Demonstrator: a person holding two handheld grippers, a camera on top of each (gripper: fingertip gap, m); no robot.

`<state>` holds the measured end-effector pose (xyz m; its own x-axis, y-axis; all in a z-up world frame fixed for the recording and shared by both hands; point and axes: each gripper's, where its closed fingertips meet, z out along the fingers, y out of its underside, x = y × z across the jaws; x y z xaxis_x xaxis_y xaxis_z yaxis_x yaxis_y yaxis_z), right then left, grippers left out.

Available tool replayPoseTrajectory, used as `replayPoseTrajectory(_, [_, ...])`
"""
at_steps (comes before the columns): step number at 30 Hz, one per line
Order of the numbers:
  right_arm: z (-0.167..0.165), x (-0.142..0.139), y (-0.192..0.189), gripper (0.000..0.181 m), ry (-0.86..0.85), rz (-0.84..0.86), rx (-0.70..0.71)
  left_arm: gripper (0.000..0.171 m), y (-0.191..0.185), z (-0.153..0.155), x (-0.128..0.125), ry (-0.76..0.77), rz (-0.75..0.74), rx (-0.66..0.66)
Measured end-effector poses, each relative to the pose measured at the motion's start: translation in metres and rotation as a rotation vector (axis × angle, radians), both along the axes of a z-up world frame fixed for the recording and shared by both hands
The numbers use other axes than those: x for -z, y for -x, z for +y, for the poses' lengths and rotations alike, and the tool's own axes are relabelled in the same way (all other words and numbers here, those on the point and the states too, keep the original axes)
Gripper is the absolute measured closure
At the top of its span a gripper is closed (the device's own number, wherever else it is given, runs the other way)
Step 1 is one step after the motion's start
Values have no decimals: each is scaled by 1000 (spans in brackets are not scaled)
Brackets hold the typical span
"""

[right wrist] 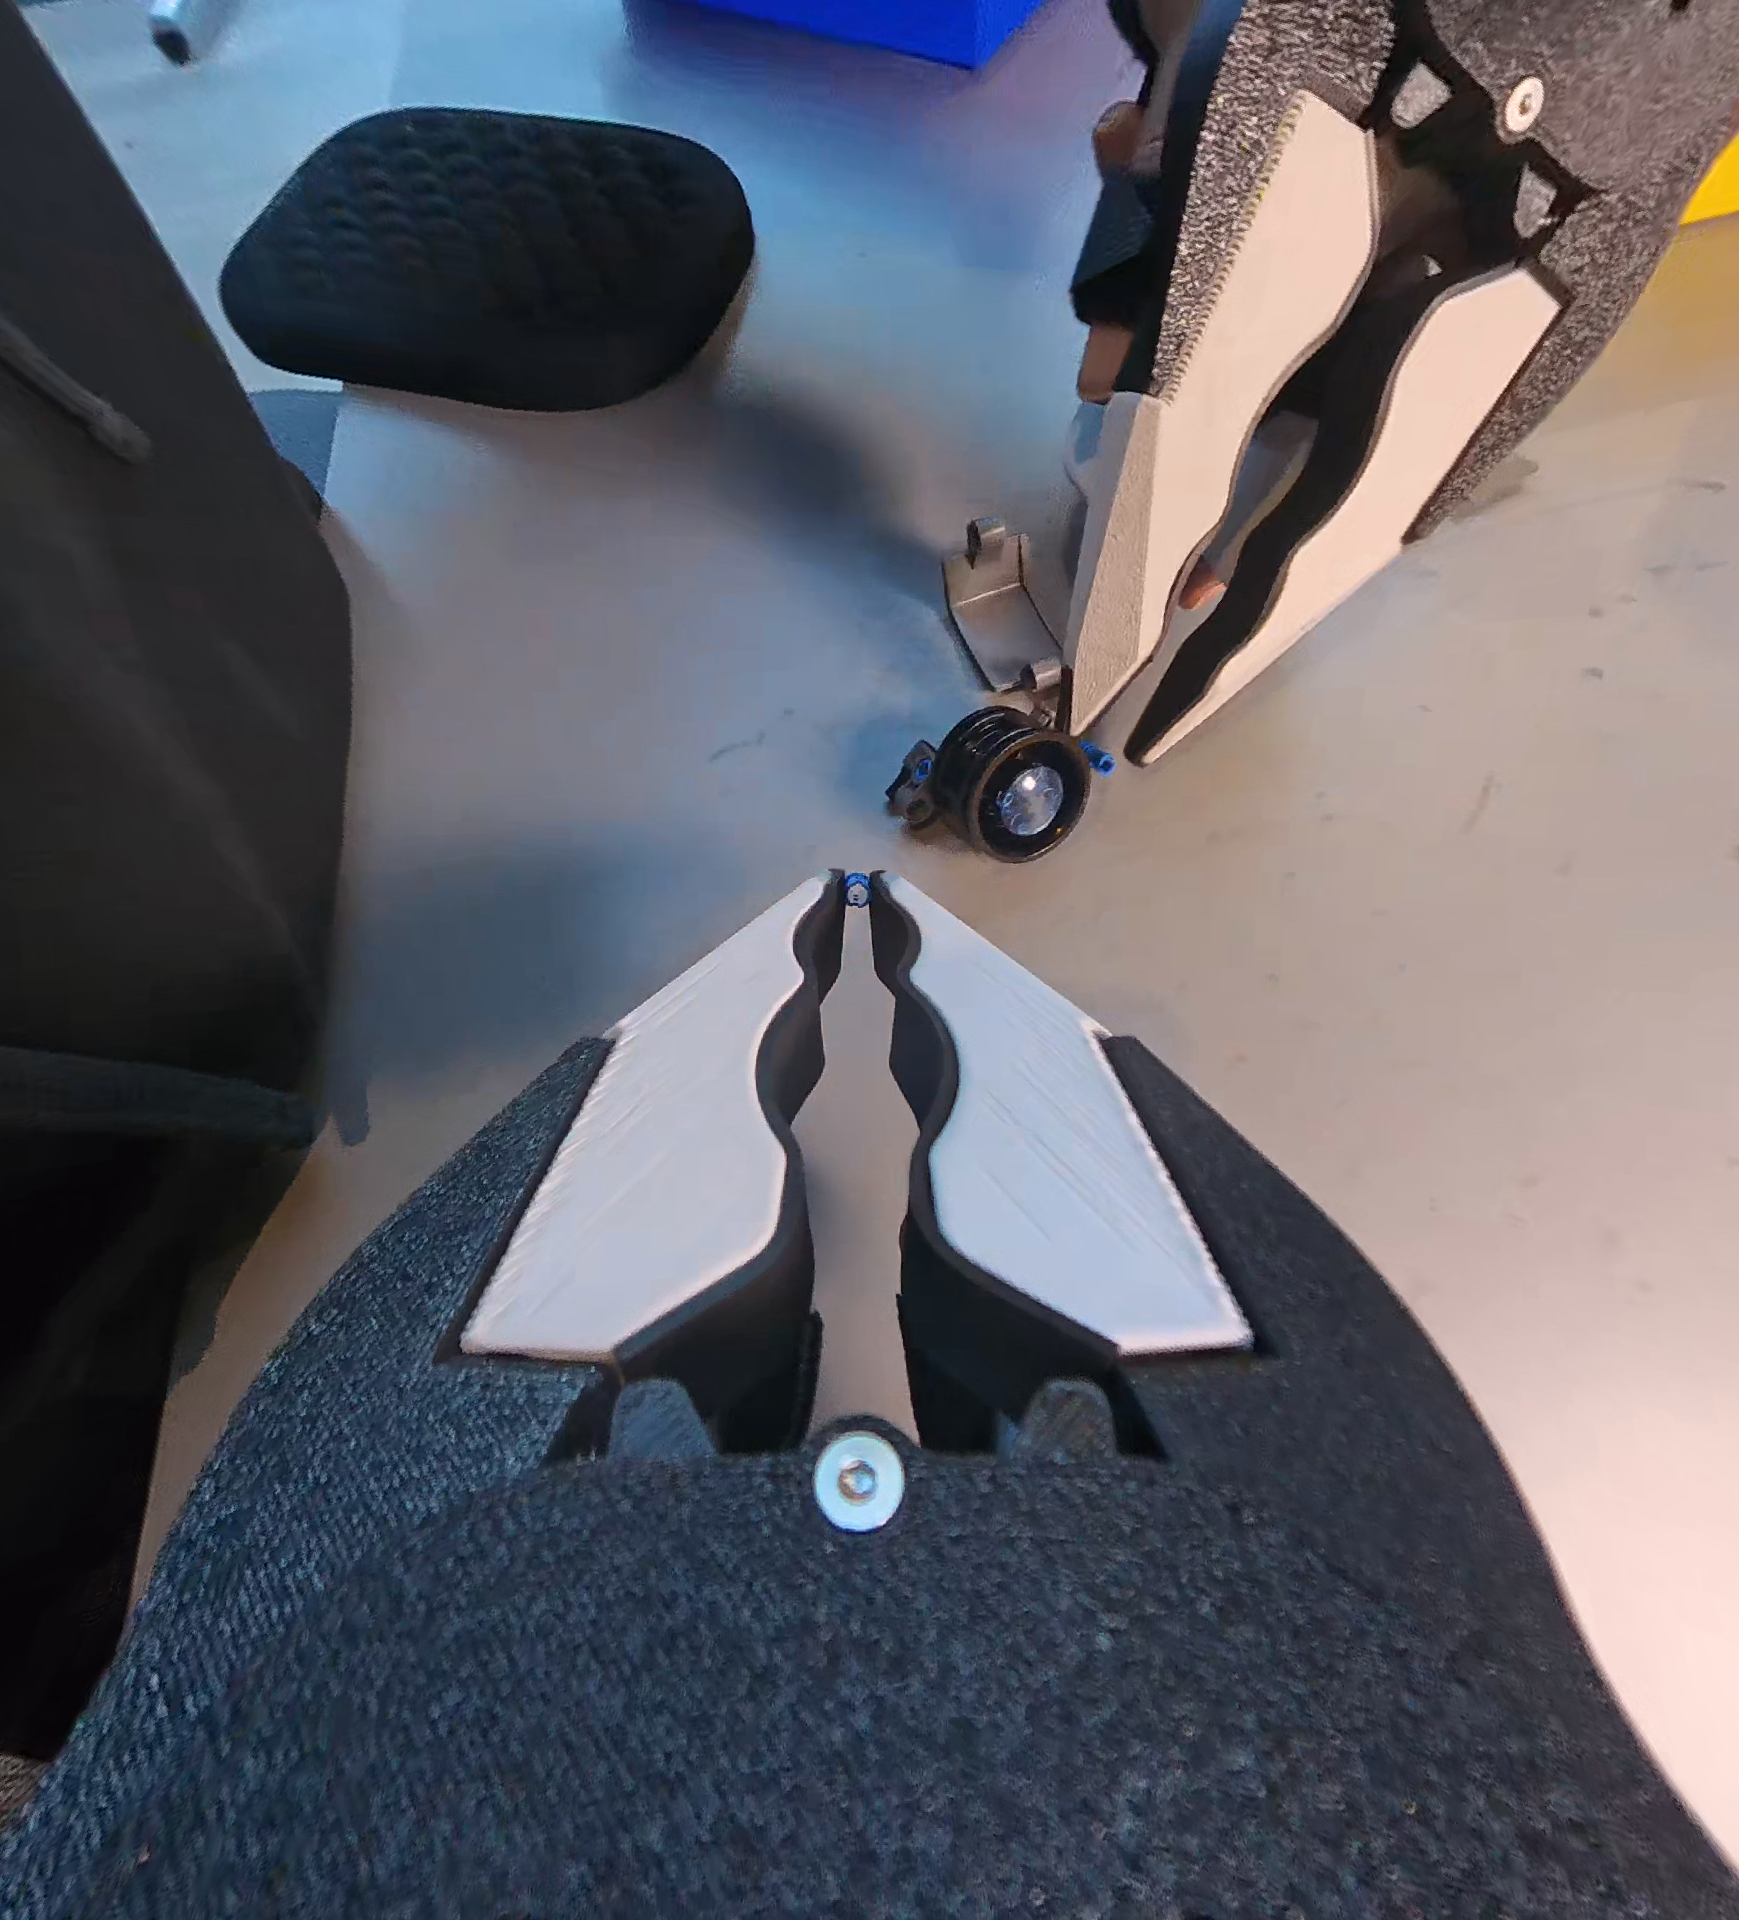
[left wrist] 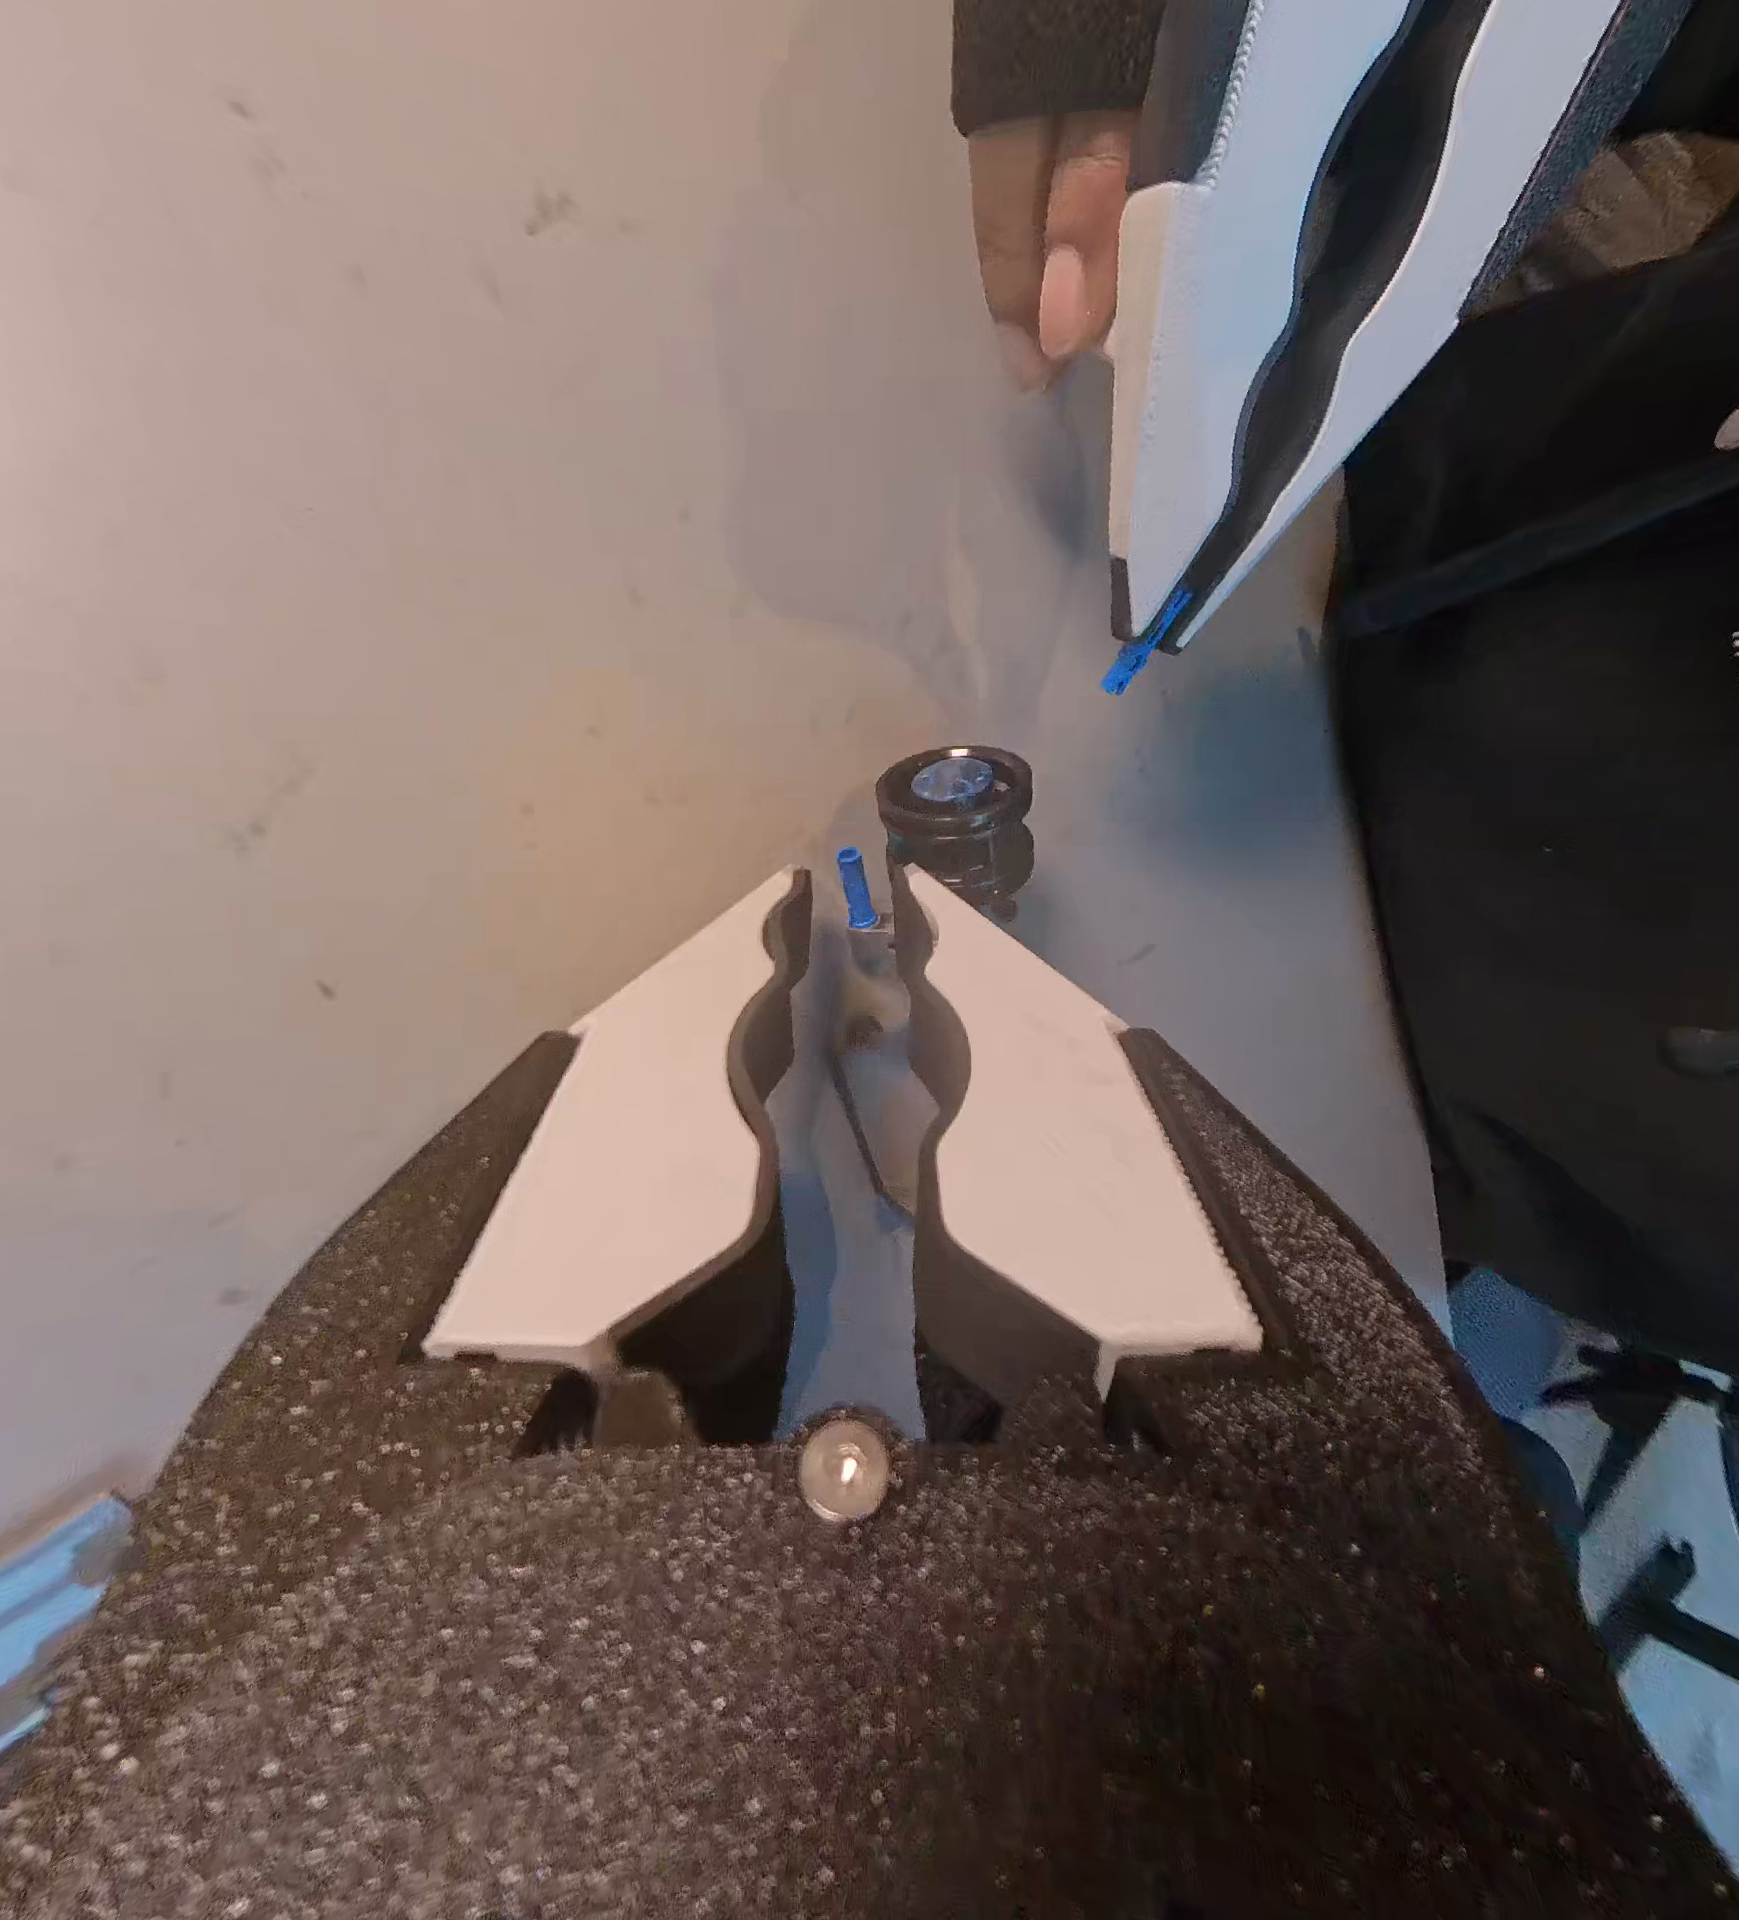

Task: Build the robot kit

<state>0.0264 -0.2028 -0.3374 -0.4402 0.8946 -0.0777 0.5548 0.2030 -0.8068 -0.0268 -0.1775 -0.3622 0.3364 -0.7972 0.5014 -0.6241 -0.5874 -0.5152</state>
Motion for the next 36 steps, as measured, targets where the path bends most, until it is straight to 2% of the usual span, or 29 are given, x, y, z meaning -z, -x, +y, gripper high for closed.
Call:
replayPoseTrajectory(4, [1,-1,-6,177,16,12,7,162,-4,-3,6,45,27,60])
replayPoseTrajectory(7, [4,-2,-7,177,22,25,17,168,-6,-5,8,-1,41,86])
replayPoseTrajectory(10, [11,-6,-5,177,9,52,42,169,-11,7,0,-162,6,6])
replayPoseTrajectory(14, [28,-12,-2,177,-10,68,104,168,-20,24,-17,-456,-83,-211])
replayPoseTrajectory(16, [35,-9,-1,177,-12,47,128,169,-21,21,-20,-572,-102,-284])
replayPoseTrajectory(18, [38,-1,0,177,-39,14,133,169,-18,16,-17,-679,-52,-310])
replayPoseTrajectory(21, [31,6,3,177,-55,-13,104,168,-18,3,-20,-834,9,-270])
replayPoseTrajectory(23, [22,7,7,177,-60,-17,77,167,-14,-5,-11,-869,97,-221])
replayPoseTrajectory(27, [6,7,14,177,-71,-20,37,166,-5,-17,-7,-891,157,-173])
replayPoseTrajectory(32, [-10,3,14,177,-47,-22,7,165,1,-30,-8,-899,199,-161])
replayPoseTrajectory(36, [-27,1,15,177,-38,-34,-20,165,3,-37,-9,-967,235,-189])
